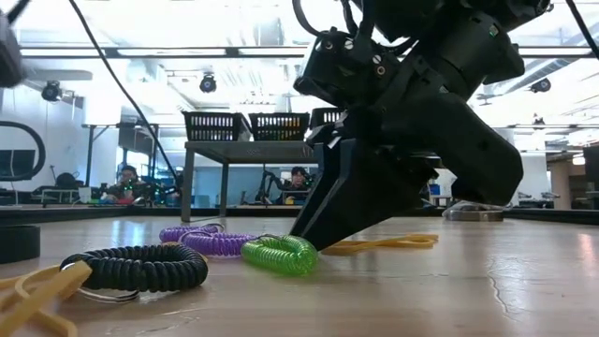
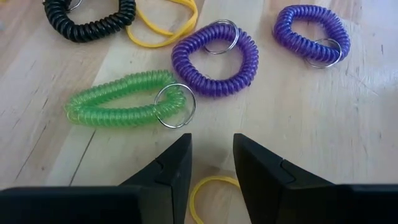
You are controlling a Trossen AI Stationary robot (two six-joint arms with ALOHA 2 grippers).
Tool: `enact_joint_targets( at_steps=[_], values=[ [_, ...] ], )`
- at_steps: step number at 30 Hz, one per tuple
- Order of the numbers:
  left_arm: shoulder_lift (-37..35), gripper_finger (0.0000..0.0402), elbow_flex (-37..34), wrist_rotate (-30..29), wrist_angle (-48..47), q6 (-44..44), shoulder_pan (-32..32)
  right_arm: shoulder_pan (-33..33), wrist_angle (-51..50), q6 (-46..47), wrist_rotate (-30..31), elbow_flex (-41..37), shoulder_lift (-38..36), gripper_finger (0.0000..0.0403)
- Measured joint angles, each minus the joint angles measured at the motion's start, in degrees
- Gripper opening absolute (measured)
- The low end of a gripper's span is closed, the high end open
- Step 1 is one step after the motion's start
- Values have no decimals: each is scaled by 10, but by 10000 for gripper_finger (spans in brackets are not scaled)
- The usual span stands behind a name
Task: Pick & Place Office Desk Supplies
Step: Put the black rubber band into the right black bin on the shelf
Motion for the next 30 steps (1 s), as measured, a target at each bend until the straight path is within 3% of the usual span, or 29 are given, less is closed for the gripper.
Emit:
enact_joint_targets(
  at_steps=[3, 7, 10, 14, 24, 30],
  values=[
    [5, 240, -4, -2, 18, 1, 18, 4, -13, 0, 22, -1, -8, 110],
    [19, 256, -3, -4, 37, 22, 30, 22, -60, 3, 125, -7, -54, 101],
    [45, 254, -3, -4, 89, 60, 33, 47, -82, 10, 214, -27, -108, 93],
    [82, 236, 10, -13, 119, 78, 38, 86, -103, 44, 287, -75, -187, 83],
    [102, 119, 23, -38, 115, 100, 57, 139, -82, 168, 390, -232, -380, 69],
    [101, 20, 24, -46, 117, 129, 72, 137, 52, 189, 395, -328, -416, 68]
  ],
)
